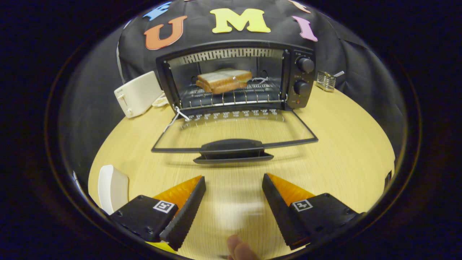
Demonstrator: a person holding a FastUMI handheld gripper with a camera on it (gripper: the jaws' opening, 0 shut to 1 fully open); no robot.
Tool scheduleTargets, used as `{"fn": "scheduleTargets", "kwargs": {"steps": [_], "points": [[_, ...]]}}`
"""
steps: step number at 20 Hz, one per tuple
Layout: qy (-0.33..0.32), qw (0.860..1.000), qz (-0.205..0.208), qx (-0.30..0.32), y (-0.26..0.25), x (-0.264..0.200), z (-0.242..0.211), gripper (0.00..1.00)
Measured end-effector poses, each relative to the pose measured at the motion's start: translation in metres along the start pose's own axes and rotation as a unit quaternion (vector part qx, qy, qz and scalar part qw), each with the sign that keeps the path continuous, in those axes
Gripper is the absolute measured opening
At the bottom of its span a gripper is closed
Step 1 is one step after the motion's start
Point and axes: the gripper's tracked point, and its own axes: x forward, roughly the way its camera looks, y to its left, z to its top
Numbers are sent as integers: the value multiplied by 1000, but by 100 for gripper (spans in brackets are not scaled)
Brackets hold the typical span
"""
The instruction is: Open the toaster oven, put the food inside, and close the toaster oven door.
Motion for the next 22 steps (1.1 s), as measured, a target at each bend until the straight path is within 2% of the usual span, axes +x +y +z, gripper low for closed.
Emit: {"fn": "scheduleTargets", "kwargs": {"steps": [2, 5, 9, 13, 18, 22], "points": [[10, 1000, -14, -5, -4, -3, -5, 100], [6, 1000, 0, -2, 2, -8, -9, 100], [-5, 1000, -5, -16, 4, -12, -13, 100], [-21, 999, 7, -23, 10, 1, -4, 100], [-20, 1000, -17, -9, 12, 12, 8, 100], [-18, 1000, -19, -7, 13, 11, 9, 100]]}}
